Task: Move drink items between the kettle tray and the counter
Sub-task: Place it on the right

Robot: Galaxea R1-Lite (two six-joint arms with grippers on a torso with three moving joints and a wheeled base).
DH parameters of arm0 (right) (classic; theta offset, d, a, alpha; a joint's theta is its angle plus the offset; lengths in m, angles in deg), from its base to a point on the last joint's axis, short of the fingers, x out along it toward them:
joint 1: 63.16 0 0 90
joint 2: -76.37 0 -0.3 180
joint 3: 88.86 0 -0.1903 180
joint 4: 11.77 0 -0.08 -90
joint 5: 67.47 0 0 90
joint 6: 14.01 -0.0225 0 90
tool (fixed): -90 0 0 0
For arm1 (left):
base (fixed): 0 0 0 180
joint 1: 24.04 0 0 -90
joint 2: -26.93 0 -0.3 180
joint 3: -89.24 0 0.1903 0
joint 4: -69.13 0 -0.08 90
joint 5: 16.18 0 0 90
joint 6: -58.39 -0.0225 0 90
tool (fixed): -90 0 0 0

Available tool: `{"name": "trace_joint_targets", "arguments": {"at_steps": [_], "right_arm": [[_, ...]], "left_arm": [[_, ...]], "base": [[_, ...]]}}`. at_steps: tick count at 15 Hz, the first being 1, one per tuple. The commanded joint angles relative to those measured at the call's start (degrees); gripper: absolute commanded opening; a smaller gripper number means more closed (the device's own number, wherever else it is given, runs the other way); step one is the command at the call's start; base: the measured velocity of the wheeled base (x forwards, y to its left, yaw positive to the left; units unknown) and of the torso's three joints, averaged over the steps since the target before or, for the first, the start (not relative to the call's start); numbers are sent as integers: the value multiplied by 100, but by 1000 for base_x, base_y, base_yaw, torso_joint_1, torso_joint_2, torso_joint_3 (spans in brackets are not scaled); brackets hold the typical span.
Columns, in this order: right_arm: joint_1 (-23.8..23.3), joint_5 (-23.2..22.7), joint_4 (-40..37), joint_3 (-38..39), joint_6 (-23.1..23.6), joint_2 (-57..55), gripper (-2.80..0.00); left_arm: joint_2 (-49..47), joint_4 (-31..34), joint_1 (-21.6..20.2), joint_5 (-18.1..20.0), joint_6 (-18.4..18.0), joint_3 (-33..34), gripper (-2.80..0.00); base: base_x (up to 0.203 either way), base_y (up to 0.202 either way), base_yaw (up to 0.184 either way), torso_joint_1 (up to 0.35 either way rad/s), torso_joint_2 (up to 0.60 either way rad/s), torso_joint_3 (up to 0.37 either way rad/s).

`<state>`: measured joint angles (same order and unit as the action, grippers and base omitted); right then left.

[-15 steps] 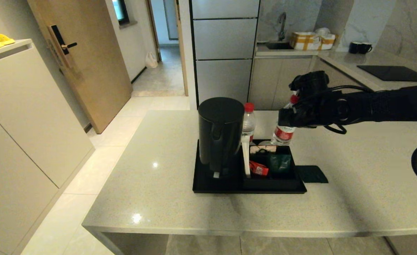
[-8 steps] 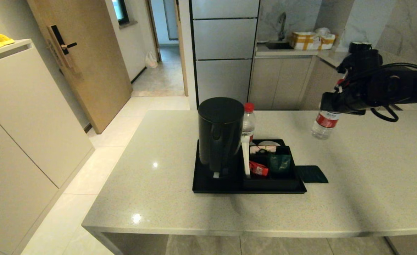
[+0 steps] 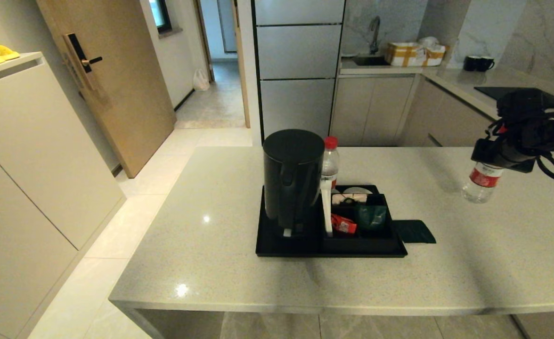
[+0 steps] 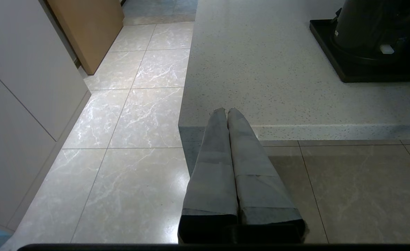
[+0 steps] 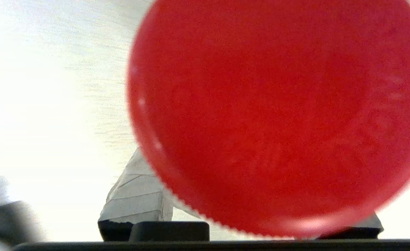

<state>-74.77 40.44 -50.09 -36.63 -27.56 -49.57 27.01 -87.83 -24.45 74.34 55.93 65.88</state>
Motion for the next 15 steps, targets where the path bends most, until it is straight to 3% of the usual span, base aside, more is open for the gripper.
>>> {"name": "trace_joint_targets", "arguments": {"at_steps": [1, 7, 15], "right_arm": [[-177, 10, 50, 276, -9, -87, -280], [-276, -21, 958, 1626, -32, 64, -280], [-330, -85, 927, 1700, -36, 375, -280]], "left_arm": [[-7, -10, -2, 1, -1, 0, -280], [-7, -2, -2, 1, -1, 0, -280], [-7, -2, -2, 1, -1, 0, -280]], "base": [[0, 0, 0, 0, 0, 0], [0, 0, 0, 0, 0, 0], [0, 0, 0, 0, 0, 0]]}}
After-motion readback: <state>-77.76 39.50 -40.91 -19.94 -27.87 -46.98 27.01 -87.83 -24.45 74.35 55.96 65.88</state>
